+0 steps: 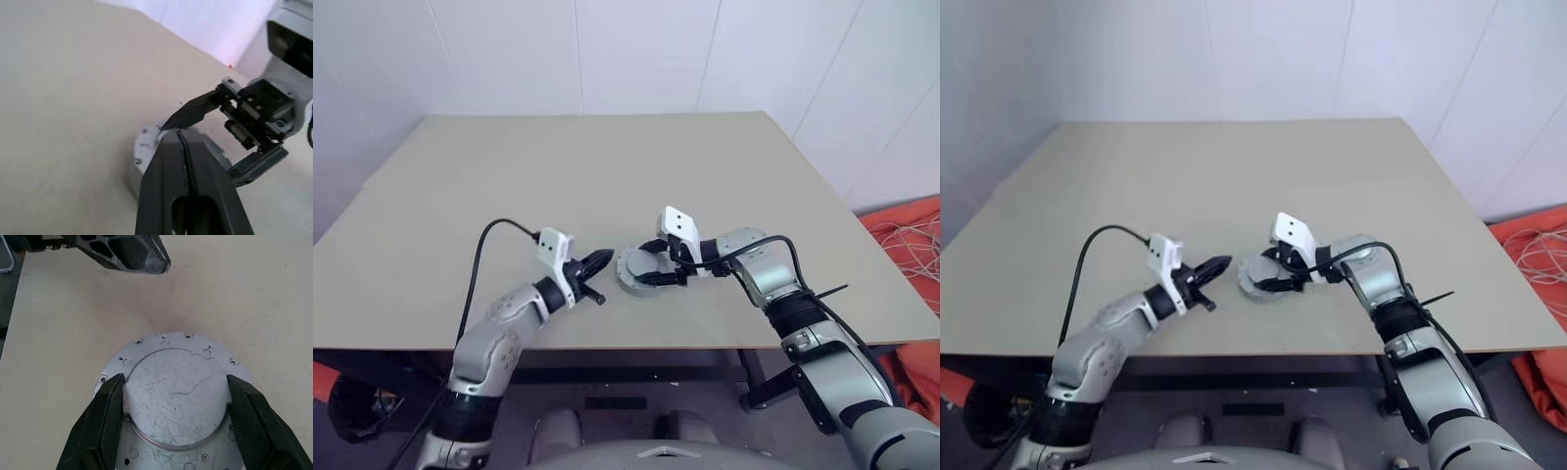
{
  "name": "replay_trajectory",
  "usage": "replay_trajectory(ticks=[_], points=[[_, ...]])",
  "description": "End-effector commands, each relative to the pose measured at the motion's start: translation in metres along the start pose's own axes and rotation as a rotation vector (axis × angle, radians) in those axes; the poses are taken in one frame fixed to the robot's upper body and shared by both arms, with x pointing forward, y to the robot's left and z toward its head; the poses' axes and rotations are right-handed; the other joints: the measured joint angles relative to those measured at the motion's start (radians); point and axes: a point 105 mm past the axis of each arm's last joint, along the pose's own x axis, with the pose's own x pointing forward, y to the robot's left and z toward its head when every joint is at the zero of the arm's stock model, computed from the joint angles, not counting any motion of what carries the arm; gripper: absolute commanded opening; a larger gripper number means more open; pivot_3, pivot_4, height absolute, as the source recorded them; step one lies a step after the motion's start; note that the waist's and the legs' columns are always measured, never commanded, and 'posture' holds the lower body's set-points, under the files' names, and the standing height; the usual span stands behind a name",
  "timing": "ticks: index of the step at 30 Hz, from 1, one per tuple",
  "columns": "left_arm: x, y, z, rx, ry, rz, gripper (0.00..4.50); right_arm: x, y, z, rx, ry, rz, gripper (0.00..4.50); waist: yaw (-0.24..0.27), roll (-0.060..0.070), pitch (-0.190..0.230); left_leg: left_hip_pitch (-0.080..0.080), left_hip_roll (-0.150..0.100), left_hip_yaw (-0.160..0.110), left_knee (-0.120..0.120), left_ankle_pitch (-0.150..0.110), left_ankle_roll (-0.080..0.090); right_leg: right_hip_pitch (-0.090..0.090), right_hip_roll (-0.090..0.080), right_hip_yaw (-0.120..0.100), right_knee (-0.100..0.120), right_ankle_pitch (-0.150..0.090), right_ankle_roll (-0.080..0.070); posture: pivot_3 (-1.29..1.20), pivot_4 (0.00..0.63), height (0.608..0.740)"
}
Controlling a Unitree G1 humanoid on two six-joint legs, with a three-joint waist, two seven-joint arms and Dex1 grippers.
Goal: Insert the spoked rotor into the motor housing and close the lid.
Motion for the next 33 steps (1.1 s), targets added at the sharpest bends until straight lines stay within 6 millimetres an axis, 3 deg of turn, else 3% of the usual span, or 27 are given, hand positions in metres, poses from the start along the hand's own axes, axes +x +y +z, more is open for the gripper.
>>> replay_trajectory(ticks=[1, 6, 20, 33], points=[[0.007, 0.002, 0.000, 0.000, 0.048, -0.046, 0.00, -0.003, -0.006, -0.002, -0.014, 0.037, -0.034, 3.15, 0.000, 0.000, 0.000, 0.000, 0.000, 0.000, 0.000, 0.000, 0.000, 0.000, 0.000, 0.000, 0.000, 0.000, 0.000, 0.00, 0.000, 0.740], [0.019, 0.011, -0.006, -0.020, 0.111, -0.038, 0.00, -0.001, -0.004, 0.000, -0.015, 0.026, -0.032, 3.15, 0.000, 0.000, 0.000, 0.000, 0.000, 0.000, 0.000, 0.000, 0.000, 0.000, 0.000, 0.000, 0.000, 0.000, 0.000, 0.00, 0.000, 0.740], [0.042, -0.005, -0.020, -0.051, 0.223, -0.129, 0.00, -0.001, -0.001, 0.003, -0.013, 0.017, -0.027, 3.15, 0.000, 0.000, 0.000, 0.000, 0.000, 0.000, 0.000, 0.000, 0.000, 0.000, 0.000, 0.000, 0.000, 0.000, 0.000, 0.00, 0.000, 0.740], [0.035, -0.010, -0.042, -0.036, 0.337, -0.130, 0.00, -0.003, 0.005, 0.007, 0.004, 0.000, -0.011, 3.15, 0.001, 0.000, 0.000, 0.000, 0.000, 0.000, -0.001, 0.000, 0.000, 0.000, 0.000, 0.000, -0.001, 0.000, 0.000, 0.00, 0.000, 0.740]])
